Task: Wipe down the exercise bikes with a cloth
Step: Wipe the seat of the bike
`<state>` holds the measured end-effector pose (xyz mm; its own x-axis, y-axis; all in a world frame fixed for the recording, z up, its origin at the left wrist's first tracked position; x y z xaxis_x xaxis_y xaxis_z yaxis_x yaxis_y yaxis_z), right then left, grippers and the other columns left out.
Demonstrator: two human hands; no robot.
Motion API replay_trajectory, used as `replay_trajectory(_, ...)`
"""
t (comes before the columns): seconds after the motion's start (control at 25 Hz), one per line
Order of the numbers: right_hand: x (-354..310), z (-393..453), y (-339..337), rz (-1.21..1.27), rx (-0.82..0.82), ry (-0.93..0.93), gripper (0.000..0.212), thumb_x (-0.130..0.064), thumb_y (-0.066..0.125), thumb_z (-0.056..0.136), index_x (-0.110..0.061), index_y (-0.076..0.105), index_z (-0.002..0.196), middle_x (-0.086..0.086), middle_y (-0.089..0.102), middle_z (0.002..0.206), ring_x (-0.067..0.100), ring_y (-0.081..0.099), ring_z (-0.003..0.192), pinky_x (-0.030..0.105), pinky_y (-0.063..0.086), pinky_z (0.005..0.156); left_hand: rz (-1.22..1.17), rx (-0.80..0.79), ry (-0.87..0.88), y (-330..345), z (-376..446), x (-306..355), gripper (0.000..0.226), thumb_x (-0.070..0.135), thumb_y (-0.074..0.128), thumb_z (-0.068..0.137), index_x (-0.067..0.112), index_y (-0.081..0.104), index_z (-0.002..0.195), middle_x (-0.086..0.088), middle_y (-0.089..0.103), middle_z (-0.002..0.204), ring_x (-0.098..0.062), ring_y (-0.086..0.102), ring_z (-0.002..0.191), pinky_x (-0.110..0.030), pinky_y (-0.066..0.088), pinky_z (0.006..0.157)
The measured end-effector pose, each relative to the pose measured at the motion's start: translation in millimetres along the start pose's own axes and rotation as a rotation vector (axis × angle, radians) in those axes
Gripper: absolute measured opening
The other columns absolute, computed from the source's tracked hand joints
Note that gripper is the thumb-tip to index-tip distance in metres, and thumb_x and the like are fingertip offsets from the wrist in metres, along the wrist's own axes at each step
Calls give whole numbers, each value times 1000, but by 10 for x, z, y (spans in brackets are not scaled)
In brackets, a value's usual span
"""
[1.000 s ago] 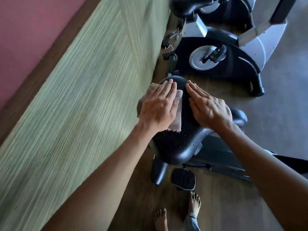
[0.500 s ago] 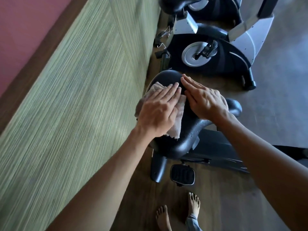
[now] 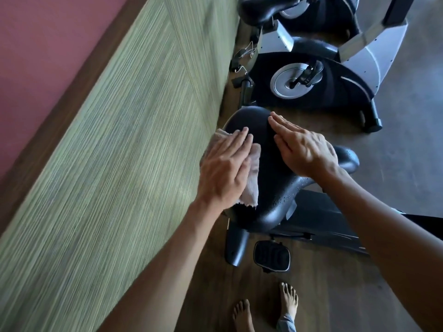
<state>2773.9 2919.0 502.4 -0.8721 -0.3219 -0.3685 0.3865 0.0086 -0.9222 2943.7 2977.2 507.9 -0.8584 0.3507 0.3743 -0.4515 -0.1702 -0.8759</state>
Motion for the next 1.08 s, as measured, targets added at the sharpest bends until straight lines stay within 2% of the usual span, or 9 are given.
replay_trajectory(0.12, -12, -6, -2, -2, -1, 2, 51, -29, 41, 106, -26, 37, 157, -12, 29, 163, 2, 28, 148, 34, 39, 111, 110, -2, -136, 55, -314, 351, 57, 34, 27, 105, 8, 41, 154, -7, 35, 163, -18, 27, 154, -43, 21, 126)
replay_trajectory(0.32, -3, -8, -28, 11, -7, -13, 51, -29, 42, 107, -24, 36, 157, -10, 28, 164, 5, 29, 149, 32, 35, 113, -20, -36, 264, -30, -463, 376, 53, 30, 32, 103, 9, 53, 147, -4, 48, 156, -17, 35, 150, -50, 29, 121)
replay_trajectory(0.4, -30, -18, -37, -2, 1, -28, 51, -28, 41, 107, -22, 37, 157, -8, 28, 165, 8, 29, 149, 34, 35, 113, -64, 75, 149, -97, -396, 186, 50, 26, 35, 102, 7, 58, 142, -5, 52, 152, -18, 39, 148, -51, 31, 119)
replay_trajectory(0.48, -10, -14, 25, 7, -25, -43, 51, -28, 41, 107, -20, 36, 157, -7, 27, 165, 9, 28, 151, 36, 34, 115, 33, 191, -125, -26, -537, 370, 51, 25, 37, 101, 4, 56, 144, -7, 51, 153, -20, 38, 149, -48, 31, 120)
replay_trajectory(0.56, 32, -24, 30, 86, -62, -66, 50, -29, 43, 105, -22, 41, 154, -9, 32, 163, 10, 31, 150, 39, 35, 116, 166, 173, -251, 199, -747, 795, 56, 29, 38, 100, 2, 50, 148, -11, 47, 156, -23, 37, 150, -43, 27, 124)
replay_trajectory(0.72, 423, -224, -265, -24, 105, -204, 43, -31, 41, 104, -16, 57, 140, 1, 58, 146, 19, 49, 140, 38, 38, 116, 274, 59, -30, 186, -520, 788, 54, 30, 38, 102, 2, 53, 145, -15, 49, 154, -27, 43, 145, -45, 29, 122)
replay_trajectory(0.8, 658, -345, -214, -69, 80, -174, 51, -41, 31, 106, -15, 56, 141, 3, 58, 146, 21, 46, 142, 42, 32, 120, 301, 93, -100, 70, -347, 531, 52, 30, 38, 103, 5, 54, 145, -14, 48, 155, -26, 44, 144, -42, 26, 123)
replay_trajectory(0.92, 787, -354, -110, 52, 127, -106, 57, -44, 23, 104, -17, 65, 133, -1, 63, 140, 20, 49, 139, 48, 32, 118, 427, 152, -411, 182, -361, 602, 61, 34, 33, 103, 2, 40, 153, -17, 36, 161, -26, 33, 151, -36, 15, 126)
replay_trajectory(1.08, 837, -327, -116, 101, 179, -150, 55, -40, 24, 105, -19, 70, 126, -4, 69, 131, 18, 56, 132, 46, 35, 115, 476, 123, -252, 420, -446, 1123, 61, 34, 38, 105, -1, 36, 154, -20, 35, 161, -28, 31, 152, -38, 20, 126)
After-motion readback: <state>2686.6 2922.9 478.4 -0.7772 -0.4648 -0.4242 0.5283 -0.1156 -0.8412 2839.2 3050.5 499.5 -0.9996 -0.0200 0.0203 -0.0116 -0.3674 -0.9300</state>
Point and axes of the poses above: each hand's wrist, its own z-axis towards the middle knuckle, its own y-axis out of the palm, x = y × z, the point moved 8 cm from there along z, towards the middle knuckle
